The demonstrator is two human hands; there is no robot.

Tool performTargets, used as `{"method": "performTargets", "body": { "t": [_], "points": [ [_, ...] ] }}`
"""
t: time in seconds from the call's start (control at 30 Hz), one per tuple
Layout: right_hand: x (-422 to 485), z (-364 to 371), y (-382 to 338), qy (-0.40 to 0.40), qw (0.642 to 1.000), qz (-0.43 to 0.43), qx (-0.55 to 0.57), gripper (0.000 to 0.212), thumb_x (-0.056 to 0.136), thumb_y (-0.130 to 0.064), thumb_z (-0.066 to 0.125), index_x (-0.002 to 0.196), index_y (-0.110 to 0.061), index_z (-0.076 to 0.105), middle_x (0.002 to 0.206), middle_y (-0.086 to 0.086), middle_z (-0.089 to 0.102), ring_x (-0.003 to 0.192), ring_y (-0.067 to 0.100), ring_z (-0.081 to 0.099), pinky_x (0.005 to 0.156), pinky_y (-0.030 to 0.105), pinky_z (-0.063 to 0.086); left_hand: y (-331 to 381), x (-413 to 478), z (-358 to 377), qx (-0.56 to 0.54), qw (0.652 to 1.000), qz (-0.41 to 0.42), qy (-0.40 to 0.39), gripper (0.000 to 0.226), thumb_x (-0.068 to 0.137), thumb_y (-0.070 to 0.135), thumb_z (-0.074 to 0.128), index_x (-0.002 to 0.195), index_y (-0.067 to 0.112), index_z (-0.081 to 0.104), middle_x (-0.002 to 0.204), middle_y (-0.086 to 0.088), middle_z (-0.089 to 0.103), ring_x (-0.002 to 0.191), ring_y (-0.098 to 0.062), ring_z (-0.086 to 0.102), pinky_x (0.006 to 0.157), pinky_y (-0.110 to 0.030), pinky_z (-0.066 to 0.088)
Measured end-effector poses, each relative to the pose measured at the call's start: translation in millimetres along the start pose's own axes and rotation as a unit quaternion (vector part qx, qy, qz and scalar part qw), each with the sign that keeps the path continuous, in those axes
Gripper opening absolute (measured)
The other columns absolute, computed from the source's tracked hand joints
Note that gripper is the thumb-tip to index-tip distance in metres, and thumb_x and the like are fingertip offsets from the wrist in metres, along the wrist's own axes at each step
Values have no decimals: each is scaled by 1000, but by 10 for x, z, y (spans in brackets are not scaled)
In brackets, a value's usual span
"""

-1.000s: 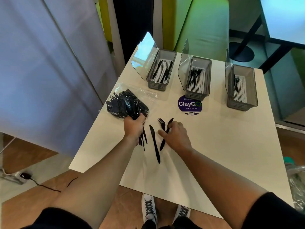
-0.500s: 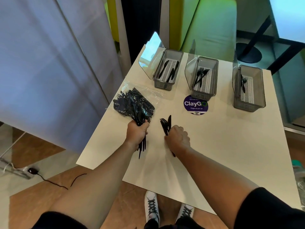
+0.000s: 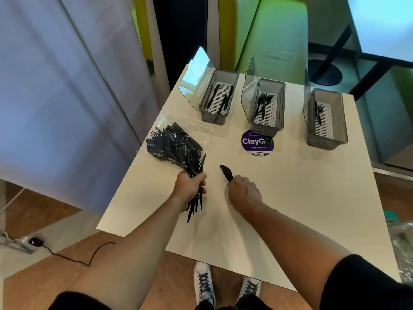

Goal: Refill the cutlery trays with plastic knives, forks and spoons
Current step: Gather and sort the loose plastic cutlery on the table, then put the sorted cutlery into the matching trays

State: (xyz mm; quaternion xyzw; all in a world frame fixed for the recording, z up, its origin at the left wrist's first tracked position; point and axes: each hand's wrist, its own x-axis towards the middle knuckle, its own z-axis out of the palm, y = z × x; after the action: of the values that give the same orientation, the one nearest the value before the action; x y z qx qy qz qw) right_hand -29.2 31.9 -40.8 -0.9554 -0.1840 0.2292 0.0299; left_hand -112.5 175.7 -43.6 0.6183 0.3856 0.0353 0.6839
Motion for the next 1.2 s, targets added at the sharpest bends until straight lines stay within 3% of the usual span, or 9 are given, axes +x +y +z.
{"method": "performTargets", "body": {
  "t": [0.1, 0.2, 0.27, 0.4, 0.57, 0.73, 0.9, 1.03, 1.2],
  "points": [
    [7, -47, 114, -15, 999, -8, 47, 25, 100, -11, 38, 122, -5, 50, 122, 16, 59, 112, 36, 59, 87, 41, 46, 54, -3, 81, 1, 1000, -8, -27, 20, 96, 21, 65, 80, 10, 59, 64, -3, 58, 49, -15, 56, 50, -25, 45],
    [26, -219, 180, -38, 975, -5, 220, 24, 102, -17, 35, 115, -5, 50, 115, 16, 61, 105, 35, 60, 82, 41, 46, 102, 13, 193, -57, 997, -28, -41, 18, 93, 18, 72, 80, 12, 61, 59, -1, 52, 46, -13, 47, 47, -24, 43],
    [20, -365, 196, -50, 942, -20, 331, 23, 104, -23, 34, 110, -9, 52, 102, 10, 62, 93, 28, 61, 81, 43, 50, 160, 27, 299, -92, 993, -51, -59, 24, 89, 20, 77, 73, 15, 59, 55, 2, 48, 44, -11, 41, 45, -22, 37],
    [-59, -630, 207, -106, 831, -34, 545, 18, 108, -17, 33, 101, -7, 47, 69, 11, 51, 54, 26, 56, 55, 40, 47, 340, 40, 522, -102, 990, -48, -82, 26, 86, 24, 80, 71, 17, 59, 54, 3, 44, 45, -11, 39, 44, -23, 34],
    [-168, -787, 240, -132, 777, -66, 612, 23, 108, -20, 34, 102, -6, 53, 68, 11, 48, 51, 23, 48, 51, 36, 40, 576, 24, 785, -143, 984, -18, -103, 18, 84, 22, 81, 82, 8, 69, 56, -2, 54, 44, -14, 43, 42, -24, 39],
    [-217, -924, 386, -151, 807, -61, 568, 31, 108, -24, 34, 103, -5, 59, 83, 16, 64, 71, 31, 68, 64, 41, 55, 728, 35, 912, -70, 991, 25, -112, 16, 82, 19, 83, 78, 10, 70, 49, -2, 52, 41, -17, 46, 43, -27, 40],
    [-248, -998, 561, -164, 832, -40, 528, 37, 109, -27, 39, 115, 1, 63, 95, 21, 68, 86, 38, 68, 78, 51, 58, 784, 8, 1005, -54, 987, 40, -146, 6, 85, 10, 78, 84, 12, 73, 59, 1, 66, 46, -12, 53, 47, -27, 48],
    [-297, -1041, 611, -160, 818, -31, 552, 36, 109, -25, 37, 112, -2, 64, 90, 17, 71, 81, 35, 69, 71, 46, 58, 802, -6, 1058, -66, 981, 42, -177, 4, 88, 11, 75, 91, 10, 74, 71, -4, 72, 59, -15, 68, 61, -34, 59],
    [-245, -1035, 702, -141, 812, -27, 566, 38, 109, -29, 38, 115, -2, 64, 106, 27, 70, 78, 32, 68, 66, 45, 60, 800, 46, 1144, -86, 981, 31, -170, 11, 90, 16, 75, 98, 9, 74, 85, -12, 77, 83, -29, 75, 80, -48, 62]
  ]
}}
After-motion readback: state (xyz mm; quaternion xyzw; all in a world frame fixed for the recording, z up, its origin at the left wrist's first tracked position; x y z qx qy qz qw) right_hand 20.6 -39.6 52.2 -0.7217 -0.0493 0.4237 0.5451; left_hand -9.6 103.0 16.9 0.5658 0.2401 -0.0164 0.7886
